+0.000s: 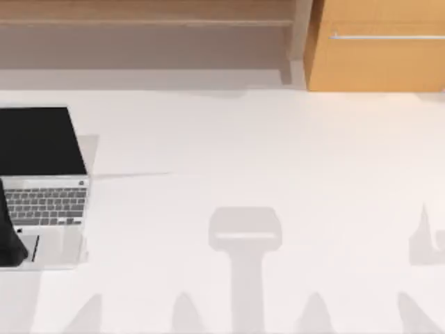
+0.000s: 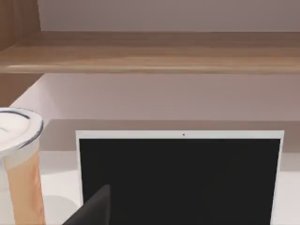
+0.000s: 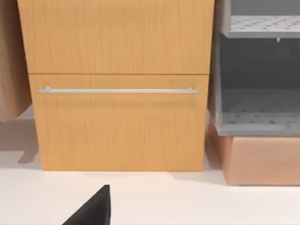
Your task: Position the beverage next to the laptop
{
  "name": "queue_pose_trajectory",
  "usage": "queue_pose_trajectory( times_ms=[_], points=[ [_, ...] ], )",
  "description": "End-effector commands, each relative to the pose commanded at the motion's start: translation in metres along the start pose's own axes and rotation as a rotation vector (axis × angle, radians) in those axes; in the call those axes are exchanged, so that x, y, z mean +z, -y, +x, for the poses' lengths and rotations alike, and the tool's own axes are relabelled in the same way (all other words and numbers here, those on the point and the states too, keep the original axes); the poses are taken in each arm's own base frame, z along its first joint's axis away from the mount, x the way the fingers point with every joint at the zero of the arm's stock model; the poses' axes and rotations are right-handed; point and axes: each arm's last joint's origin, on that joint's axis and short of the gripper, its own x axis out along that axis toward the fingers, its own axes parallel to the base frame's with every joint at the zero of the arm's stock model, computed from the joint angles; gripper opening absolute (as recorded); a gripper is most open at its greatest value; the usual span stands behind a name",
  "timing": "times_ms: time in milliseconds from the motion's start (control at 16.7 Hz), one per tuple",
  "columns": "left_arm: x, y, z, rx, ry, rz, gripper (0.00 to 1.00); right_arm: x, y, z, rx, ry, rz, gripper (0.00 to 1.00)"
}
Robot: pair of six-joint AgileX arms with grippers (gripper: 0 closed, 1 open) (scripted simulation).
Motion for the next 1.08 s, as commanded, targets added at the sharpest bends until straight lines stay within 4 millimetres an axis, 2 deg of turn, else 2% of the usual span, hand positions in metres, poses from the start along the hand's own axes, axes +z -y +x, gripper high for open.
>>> queue_pose_trajectory(
  times_ms=[240, 420, 600, 840, 1080],
  points=[
    [0.005, -0.001, 0.001, -0.001, 0.014, 0.001, 1.0, 0.0, 0.0, 0.0, 0.0, 0.0, 0.0, 1.0],
    [0.022, -0.005, 0.007, -0.006, 0.056, 0.006, 1.0, 0.0, 0.0, 0.0, 0.0, 0.0, 0.0, 1.0],
    [0.04, -0.014, 0.023, -0.016, 0.086, 0.021, 1.0, 0.0, 0.0, 0.0, 0.0, 0.0, 0.0, 1.0],
    [0.05, -0.038, 0.055, -0.032, 0.089, 0.05, 1.0, 0.0, 0.0, 0.0, 0.0, 0.0, 0.0, 1.0],
    [0.034, -0.076, 0.088, -0.045, 0.052, 0.068, 1.0, 0.0, 0.0, 0.0, 0.0, 0.0, 0.0, 1.0]
  ],
)
